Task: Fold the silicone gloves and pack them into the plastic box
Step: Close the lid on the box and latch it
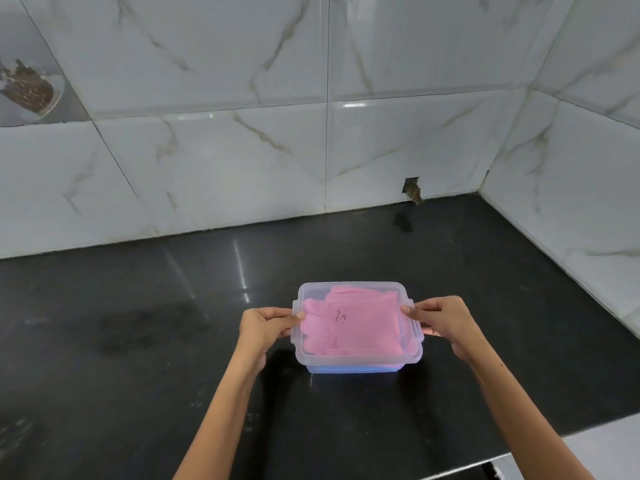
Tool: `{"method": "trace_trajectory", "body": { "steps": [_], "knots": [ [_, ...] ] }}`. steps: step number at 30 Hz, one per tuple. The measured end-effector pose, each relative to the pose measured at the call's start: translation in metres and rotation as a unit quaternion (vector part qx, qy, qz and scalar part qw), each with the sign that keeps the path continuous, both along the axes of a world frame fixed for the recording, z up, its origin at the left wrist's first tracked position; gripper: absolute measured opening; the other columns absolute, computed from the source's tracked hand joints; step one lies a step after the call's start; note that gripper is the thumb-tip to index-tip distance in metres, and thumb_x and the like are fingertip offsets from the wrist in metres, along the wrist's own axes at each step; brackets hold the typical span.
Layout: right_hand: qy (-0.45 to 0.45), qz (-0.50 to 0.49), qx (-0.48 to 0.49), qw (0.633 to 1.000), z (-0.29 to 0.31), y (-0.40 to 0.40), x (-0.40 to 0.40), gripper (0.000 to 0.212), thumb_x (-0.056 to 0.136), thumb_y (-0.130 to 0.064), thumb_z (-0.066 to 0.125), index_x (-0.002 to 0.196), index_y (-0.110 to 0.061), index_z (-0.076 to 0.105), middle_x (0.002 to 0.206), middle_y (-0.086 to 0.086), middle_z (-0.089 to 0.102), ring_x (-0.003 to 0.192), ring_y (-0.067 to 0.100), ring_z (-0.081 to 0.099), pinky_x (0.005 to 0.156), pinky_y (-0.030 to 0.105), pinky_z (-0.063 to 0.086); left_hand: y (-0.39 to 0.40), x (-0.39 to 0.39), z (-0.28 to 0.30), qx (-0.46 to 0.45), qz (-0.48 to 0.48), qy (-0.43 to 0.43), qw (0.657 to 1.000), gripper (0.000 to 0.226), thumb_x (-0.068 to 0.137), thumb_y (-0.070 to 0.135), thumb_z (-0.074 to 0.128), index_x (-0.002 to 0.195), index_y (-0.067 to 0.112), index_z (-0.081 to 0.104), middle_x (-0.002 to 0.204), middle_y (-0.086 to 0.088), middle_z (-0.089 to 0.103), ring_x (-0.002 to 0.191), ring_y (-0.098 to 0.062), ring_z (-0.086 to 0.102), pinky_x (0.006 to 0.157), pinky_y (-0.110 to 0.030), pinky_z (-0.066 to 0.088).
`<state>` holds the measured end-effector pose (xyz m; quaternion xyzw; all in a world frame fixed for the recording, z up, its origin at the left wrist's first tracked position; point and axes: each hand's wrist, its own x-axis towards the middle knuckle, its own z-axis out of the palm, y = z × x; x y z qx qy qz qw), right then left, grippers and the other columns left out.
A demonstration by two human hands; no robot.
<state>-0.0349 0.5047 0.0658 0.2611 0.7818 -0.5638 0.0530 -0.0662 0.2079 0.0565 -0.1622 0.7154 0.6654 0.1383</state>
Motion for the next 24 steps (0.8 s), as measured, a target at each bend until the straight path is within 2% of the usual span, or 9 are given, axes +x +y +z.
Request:
{"method": "trace_trajectory", "body": {
  "steps": [3,5,9,12,15,17,19,21,24],
  "knots": [
    [-0.006,-0.021,-0.03,0.999,-0.002,-0.001,0.002,0.024,0.072,-0.017,0.08,0.091,-0.004,0.074,0.09,0.01,0.074,0.083,0.023,0.071,0.07,0.034,0.059,0.001,0.0,-0.001,0.013,0.008,-0.008,1.0,0.015,0.067,0.007,0.084,0.078,0.002,0.074,0.071,-0.008,0.076,0.061,-0.016,0.07,0.054,-0.02,0.057],
    [0.003,-0.03,-0.04,0.999,-0.003,-0.003,0.004,0.026,0.073,-0.018,0.079,0.093,-0.003,0.074,0.09,0.01,0.074,0.084,0.024,0.072,0.073,0.037,0.06,0.001,0.001,-0.002,0.018,0.003,-0.014,1.0,0.016,0.07,0.009,0.083,0.081,0.003,0.073,0.073,-0.008,0.075,0.062,-0.015,0.071,0.055,-0.022,0.057],
    [0.014,-0.039,-0.049,0.998,-0.006,-0.007,0.009,0.024,0.074,-0.021,0.077,0.092,-0.006,0.073,0.089,0.009,0.074,0.082,0.023,0.072,0.072,0.038,0.06,-0.001,0.003,-0.006,0.024,-0.045,-0.079,0.996,0.027,0.078,0.022,0.078,0.099,0.008,0.068,0.092,-0.012,0.076,0.084,-0.025,0.073,0.075,-0.041,0.061],
    [0.02,-0.042,-0.055,0.997,-0.007,-0.007,0.009,0.022,0.075,-0.022,0.077,0.091,-0.007,0.074,0.091,0.009,0.074,0.085,0.024,0.071,0.078,0.043,0.059,-0.002,0.003,-0.005,0.035,-0.071,-0.099,0.992,0.033,0.08,0.025,0.075,0.101,0.001,0.068,0.091,-0.015,0.076,0.082,-0.028,0.073,0.074,-0.042,0.061],
    [0.022,-0.043,-0.059,0.997,-0.006,-0.008,0.008,0.022,0.076,-0.021,0.077,0.091,-0.007,0.074,0.093,0.01,0.074,0.089,0.027,0.07,0.084,0.047,0.057,0.002,0.002,0.0,-0.025,-0.026,-0.028,0.999,0.023,0.078,0.018,0.078,0.091,-0.001,0.073,0.082,-0.015,0.075,0.068,-0.023,0.071,0.06,-0.033,0.061],
    [0.024,-0.045,-0.062,0.997,-0.005,-0.008,0.009,0.023,0.076,-0.021,0.077,0.092,-0.006,0.074,0.094,0.01,0.074,0.09,0.028,0.07,0.085,0.048,0.057,0.01,0.006,0.003,-0.125,-0.017,0.061,0.99,0.016,0.079,0.012,0.076,0.073,-0.001,0.071,0.067,-0.013,0.07,0.056,-0.018,0.061,0.049,-0.025,0.052],
    [0.027,-0.047,-0.06,0.997,-0.005,-0.009,0.01,0.023,0.076,-0.021,0.076,0.093,-0.006,0.073,0.094,0.01,0.073,0.09,0.028,0.07,0.085,0.048,0.057,0.022,0.014,0.003,-0.238,-0.029,0.127,0.963,0.034,0.084,0.012,0.067,0.056,0.002,0.051,0.05,-0.007,0.049,0.046,-0.013,0.04,0.042,-0.017,0.034],
    [0.03,-0.05,-0.058,0.997,-0.005,-0.011,0.011,0.022,0.077,-0.021,0.076,0.092,-0.006,0.073,0.094,0.01,0.073,0.089,0.027,0.07,0.084,0.047,0.057,0.032,0.021,0.004,-0.298,-0.029,0.169,0.939,0.034,0.089,0.011,0.059,0.058,0.007,0.044,0.05,-0.001,0.041,0.045,-0.01,0.034,0.041,-0.014,0.027],
    [0.034,-0.053,-0.053,0.997,-0.004,-0.013,0.011,0.022,0.077,-0.021,0.075,0.093,-0.006,0.074,0.094,0.01,0.073,0.088,0.027,0.07,0.084,0.047,0.057,0.035,0.021,0.004,-0.345,-0.016,0.181,0.921,0.031,0.09,0.008,0.056,0.061,0.005,0.047,0.054,0.0,0.044,0.046,-0.009,0.038,0.045,-0.014,0.026]
  ]
}}
